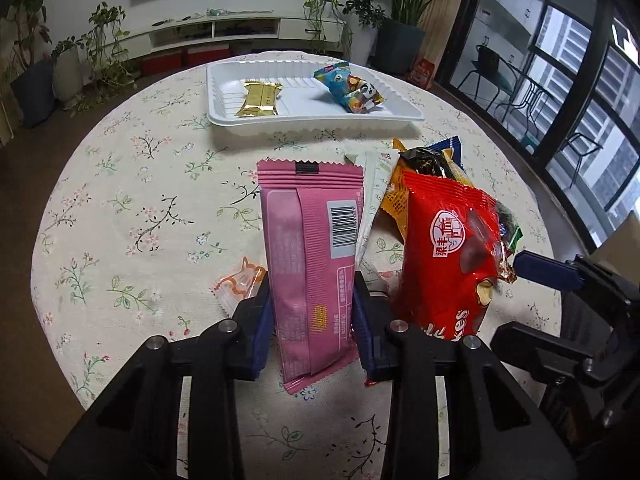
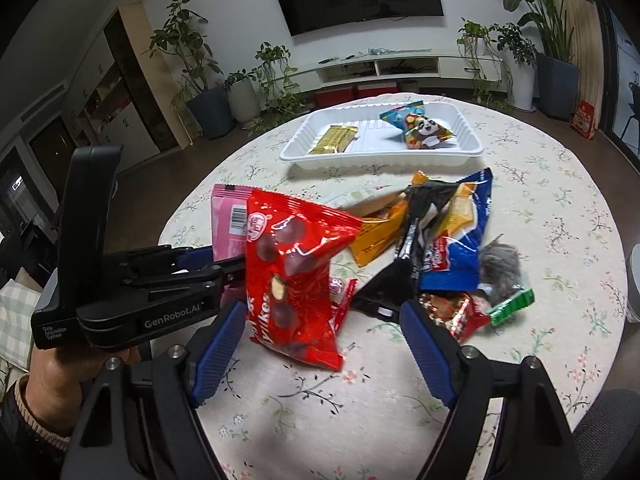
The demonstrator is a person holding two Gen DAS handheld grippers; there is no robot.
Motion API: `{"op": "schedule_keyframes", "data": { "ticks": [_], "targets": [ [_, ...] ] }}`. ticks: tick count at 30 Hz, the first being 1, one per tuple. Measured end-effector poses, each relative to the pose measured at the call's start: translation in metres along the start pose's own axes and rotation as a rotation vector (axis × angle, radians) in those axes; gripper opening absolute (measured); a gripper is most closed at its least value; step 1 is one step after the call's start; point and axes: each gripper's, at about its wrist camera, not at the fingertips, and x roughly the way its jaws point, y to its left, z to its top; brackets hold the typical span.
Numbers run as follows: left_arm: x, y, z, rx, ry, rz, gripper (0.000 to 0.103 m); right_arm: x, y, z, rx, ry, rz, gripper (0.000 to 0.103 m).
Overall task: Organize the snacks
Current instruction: 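Grasp the pink bar with the left tool while the right tool grasps the red bag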
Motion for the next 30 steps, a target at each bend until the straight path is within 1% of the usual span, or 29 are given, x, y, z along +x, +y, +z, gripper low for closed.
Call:
{"op": "schedule_keyframes", "data": {
  "ticks": [4, 9, 13, 15, 16, 17, 18, 19, 21, 22, 25, 27, 30],
  "targets": [
    [-0.004, 0.004, -0.003, -0.024, -0.006, -0.003, 0.031, 0.006, 0.003, 0.002, 0.0, 0.001, 0.002, 0.083],
    [-0.013, 0.015, -0.009, -0.081, -0.017, -0.025, 0.029, 0.018, 0.012, 0.004, -0.021, 0.019, 0.013, 0.083],
    [-0.019, 0.015, -0.013, -0.09, -0.021, -0.03, 0.029, 0.029, 0.018, 0.005, -0.045, 0.032, 0.012, 0.082],
    [-0.021, 0.013, -0.016, -0.09, -0.018, -0.034, 0.029, 0.036, 0.02, 0.005, -0.051, 0.054, 0.017, 0.073],
    [-0.022, 0.012, -0.018, -0.09, -0.018, -0.035, 0.029, 0.039, 0.02, 0.005, -0.05, 0.066, 0.021, 0.072],
    [-0.023, 0.013, -0.019, -0.093, -0.017, -0.038, 0.029, 0.04, 0.019, 0.005, -0.047, 0.072, 0.025, 0.067],
    [-0.024, 0.013, -0.02, -0.098, -0.016, -0.042, 0.029, 0.041, 0.018, 0.005, -0.041, 0.077, 0.03, 0.059],
    [-0.025, 0.013, -0.022, -0.107, -0.017, -0.047, 0.029, 0.041, 0.017, 0.004, -0.034, 0.08, 0.035, 0.057],
    [-0.027, 0.015, -0.025, -0.116, -0.017, -0.052, 0.029, 0.04, 0.013, 0.004, -0.014, 0.075, 0.049, 0.049],
    [-0.027, 0.015, -0.026, -0.118, -0.015, -0.052, 0.029, 0.04, 0.011, 0.004, -0.012, 0.072, 0.052, 0.047],
    [-0.027, 0.015, -0.029, -0.122, -0.011, -0.058, 0.029, 0.038, 0.006, 0.003, 0.009, 0.071, 0.071, 0.036],
    [-0.026, 0.014, -0.028, -0.124, -0.008, -0.062, 0.029, 0.038, 0.001, 0.002, 0.028, 0.077, 0.084, 0.032],
    [-0.026, 0.013, -0.029, -0.128, -0.003, -0.072, 0.029, 0.038, -0.003, 0.002, 0.05, 0.086, 0.105, 0.031]
  ]
}}
